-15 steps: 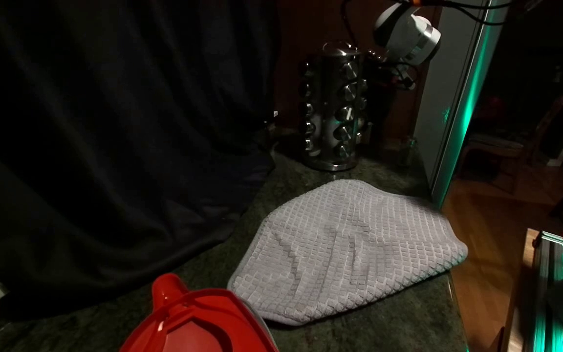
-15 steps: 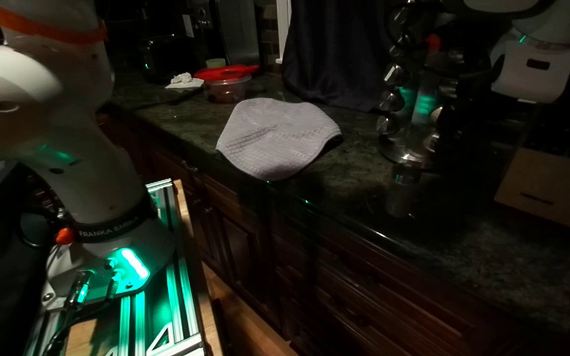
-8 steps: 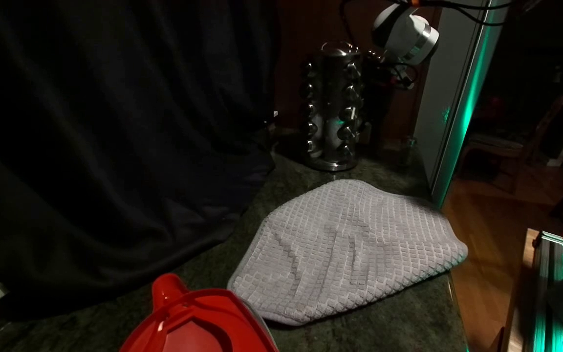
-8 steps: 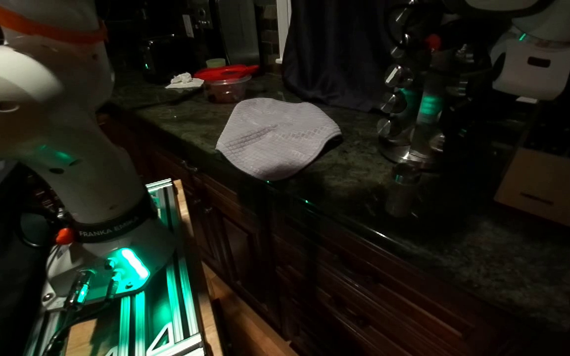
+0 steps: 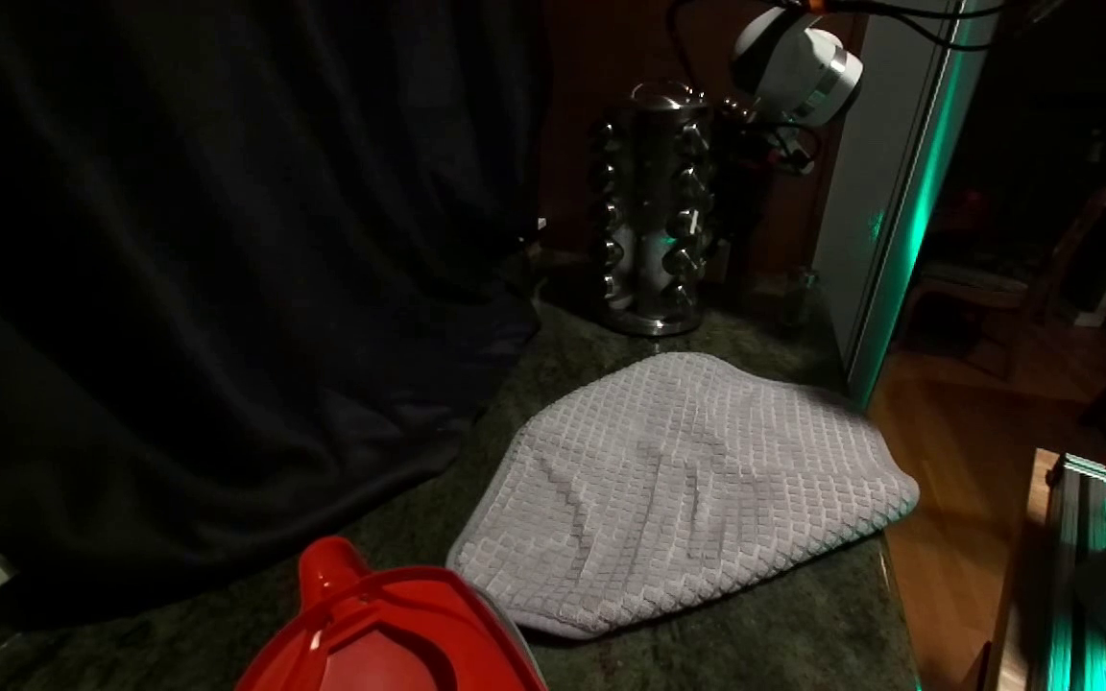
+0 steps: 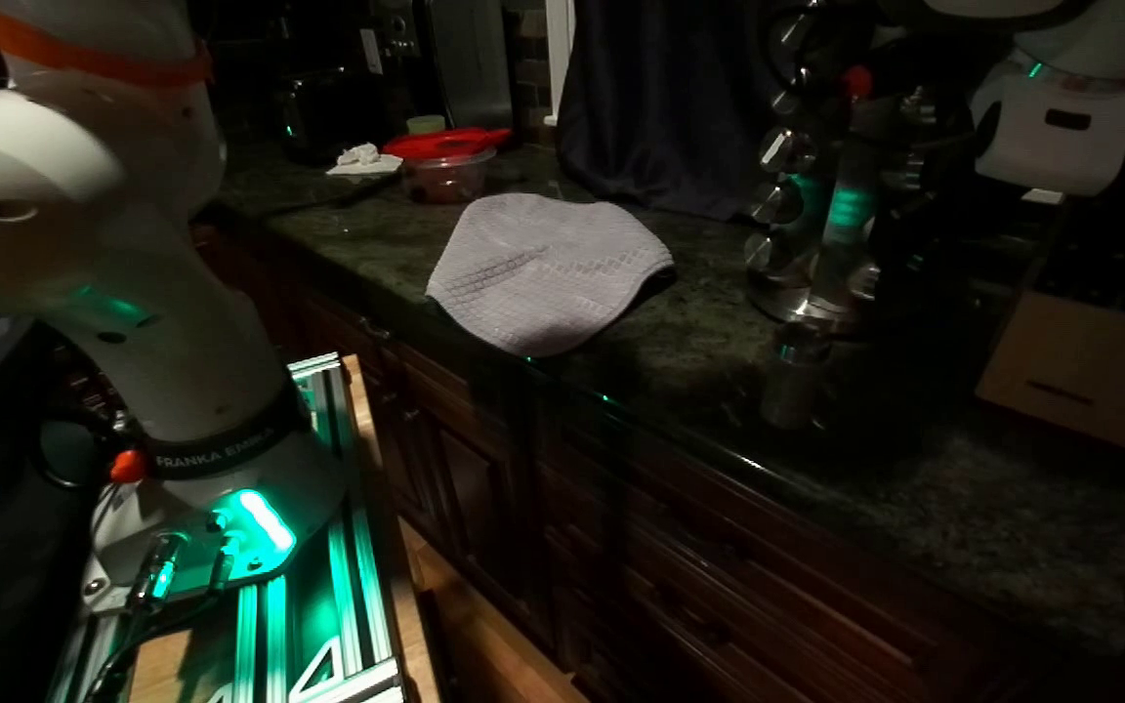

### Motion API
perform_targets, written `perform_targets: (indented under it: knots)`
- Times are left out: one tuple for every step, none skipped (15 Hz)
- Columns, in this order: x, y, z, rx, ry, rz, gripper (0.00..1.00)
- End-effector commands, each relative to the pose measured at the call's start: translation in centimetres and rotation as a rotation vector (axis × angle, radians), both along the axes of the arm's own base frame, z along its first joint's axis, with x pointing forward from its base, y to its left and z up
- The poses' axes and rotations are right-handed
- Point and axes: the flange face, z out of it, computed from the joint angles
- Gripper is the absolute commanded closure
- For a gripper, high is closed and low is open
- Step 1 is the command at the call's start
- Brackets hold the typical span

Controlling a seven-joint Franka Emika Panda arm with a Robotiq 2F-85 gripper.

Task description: Remove one container from the seasoning rack and put it on the counter

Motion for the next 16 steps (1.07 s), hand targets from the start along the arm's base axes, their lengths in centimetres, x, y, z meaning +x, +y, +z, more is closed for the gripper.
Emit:
perform_targets:
  knots:
    - [-0.7, -0.3, 0.4, 0.006, 0.018, -0.033, 0.77]
    - [-0.8, -0.2, 0.4, 0.004, 0.016, -0.033, 0.77]
    - [-0.9, -0.2, 0.5, 0.002, 0.016, -0.027, 0.77]
    - [-1.0, -0.2, 0.6, -0.003, 0.014, -0.027, 0.77]
    - [-1.0, -0.3, 0.7, -0.012, 0.008, -0.036, 0.77]
    - [-1.2, -0.6, 0.8, -0.024, -0.004, -0.036, 0.77]
    - [-1.2, -0.7, 0.9, -0.035, -0.012, -0.038, 0.77]
    - [-1.3, -0.8, 1.0, -0.045, -0.021, -0.038, 0.77]
    - [-1.4, -0.8, 1.1, -0.061, -0.034, -0.04, 0.77]
    - [-1.5, -0.8, 1.3, -0.08, -0.052, -0.036, 0.77]
    - [-1.6, -0.8, 1.4, -0.094, -0.06, -0.036, 0.77]
    - [-1.7, -0.7, 1.4, -0.098, -0.067, -0.032, 0.77]
    - [-1.8, -0.7, 1.5, -0.1, -0.073, -0.031, 0.77]
    - [-1.8, -0.6, 1.6, -0.095, -0.078, -0.027, 0.77]
    - [-1.8, -0.5, 1.6, -0.085, -0.08, -0.017, 0.77]
    - [-1.7, -0.4, 1.6, -0.082, -0.083, -0.01, 0.77]
